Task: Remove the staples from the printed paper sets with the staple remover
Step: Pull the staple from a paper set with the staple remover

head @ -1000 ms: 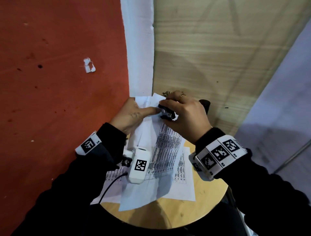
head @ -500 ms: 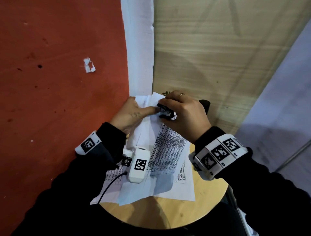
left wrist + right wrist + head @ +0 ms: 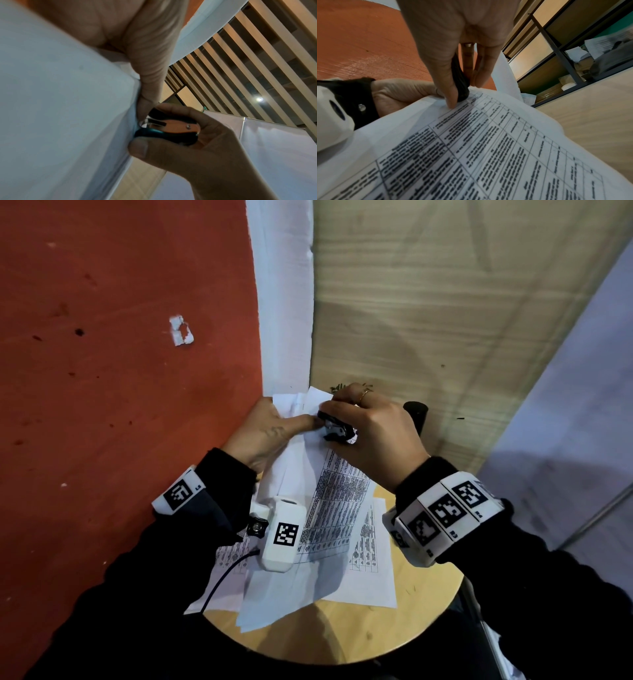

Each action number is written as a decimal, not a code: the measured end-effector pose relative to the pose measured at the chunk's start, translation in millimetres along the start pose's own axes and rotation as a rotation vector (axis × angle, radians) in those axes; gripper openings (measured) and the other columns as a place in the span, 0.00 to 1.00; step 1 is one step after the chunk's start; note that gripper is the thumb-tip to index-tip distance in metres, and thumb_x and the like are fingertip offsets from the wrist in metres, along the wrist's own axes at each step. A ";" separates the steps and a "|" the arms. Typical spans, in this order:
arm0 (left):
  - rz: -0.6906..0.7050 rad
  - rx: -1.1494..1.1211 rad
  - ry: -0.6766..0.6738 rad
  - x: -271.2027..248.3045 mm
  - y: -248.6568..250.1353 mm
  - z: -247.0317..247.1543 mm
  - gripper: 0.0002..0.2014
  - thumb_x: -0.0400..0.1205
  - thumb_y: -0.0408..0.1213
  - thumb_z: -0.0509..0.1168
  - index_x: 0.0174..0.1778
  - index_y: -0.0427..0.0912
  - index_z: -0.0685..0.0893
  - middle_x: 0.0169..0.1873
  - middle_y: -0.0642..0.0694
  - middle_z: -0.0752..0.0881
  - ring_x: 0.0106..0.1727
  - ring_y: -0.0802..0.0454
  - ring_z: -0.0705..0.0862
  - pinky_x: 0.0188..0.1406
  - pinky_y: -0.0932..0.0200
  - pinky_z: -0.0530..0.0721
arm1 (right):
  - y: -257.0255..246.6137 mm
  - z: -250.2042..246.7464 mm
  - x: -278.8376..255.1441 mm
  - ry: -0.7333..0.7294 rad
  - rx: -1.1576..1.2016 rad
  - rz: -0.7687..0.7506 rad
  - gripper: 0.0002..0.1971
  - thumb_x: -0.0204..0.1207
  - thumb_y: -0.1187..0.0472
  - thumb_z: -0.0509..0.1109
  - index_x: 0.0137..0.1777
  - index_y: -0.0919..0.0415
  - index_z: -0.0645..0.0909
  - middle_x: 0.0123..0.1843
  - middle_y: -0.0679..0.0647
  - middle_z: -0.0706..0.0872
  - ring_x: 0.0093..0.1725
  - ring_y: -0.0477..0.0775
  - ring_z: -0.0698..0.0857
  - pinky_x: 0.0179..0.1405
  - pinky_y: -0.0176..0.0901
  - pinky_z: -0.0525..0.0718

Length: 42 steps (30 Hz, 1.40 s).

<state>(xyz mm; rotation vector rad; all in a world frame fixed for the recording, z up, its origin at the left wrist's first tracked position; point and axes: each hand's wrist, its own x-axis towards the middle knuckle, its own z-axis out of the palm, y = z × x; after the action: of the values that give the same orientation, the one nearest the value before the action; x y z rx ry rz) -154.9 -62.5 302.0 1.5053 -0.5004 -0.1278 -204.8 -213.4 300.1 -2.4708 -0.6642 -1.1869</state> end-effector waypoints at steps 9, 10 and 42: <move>-0.046 -0.044 -0.028 1.6 -3.4 -5.4 0.25 0.64 0.31 0.77 0.52 0.18 0.82 0.48 0.30 0.87 0.46 0.47 0.84 0.57 0.48 0.82 | -0.8 2.3 0.4 -0.006 -0.071 -0.027 0.11 0.56 0.65 0.75 0.41 0.65 0.88 0.37 0.58 0.86 0.36 0.63 0.86 0.25 0.41 0.80; -0.051 -0.045 -0.028 1.2 -3.4 -4.9 0.25 0.64 0.32 0.77 0.52 0.19 0.82 0.48 0.30 0.87 0.46 0.47 0.85 0.58 0.47 0.82 | -0.1 2.6 0.3 -0.001 -0.074 -0.025 0.10 0.57 0.65 0.75 0.40 0.65 0.87 0.36 0.58 0.86 0.35 0.63 0.85 0.25 0.40 0.79; -0.176 -0.070 0.024 2.4 -2.6 6.8 0.03 0.74 0.23 0.68 0.38 0.35 0.85 0.27 0.47 0.89 0.29 0.54 0.86 0.33 0.64 0.86 | 9.4 -1.8 -12.0 0.097 0.262 0.135 0.15 0.61 0.68 0.79 0.49 0.67 0.88 0.45 0.59 0.88 0.45 0.47 0.82 0.46 0.28 0.77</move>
<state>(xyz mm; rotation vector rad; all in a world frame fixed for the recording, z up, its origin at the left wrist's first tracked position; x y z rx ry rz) -154.8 -70.0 299.9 1.4794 -0.3407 -0.2614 -207.5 -225.3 290.9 -2.1900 -0.5763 -1.0856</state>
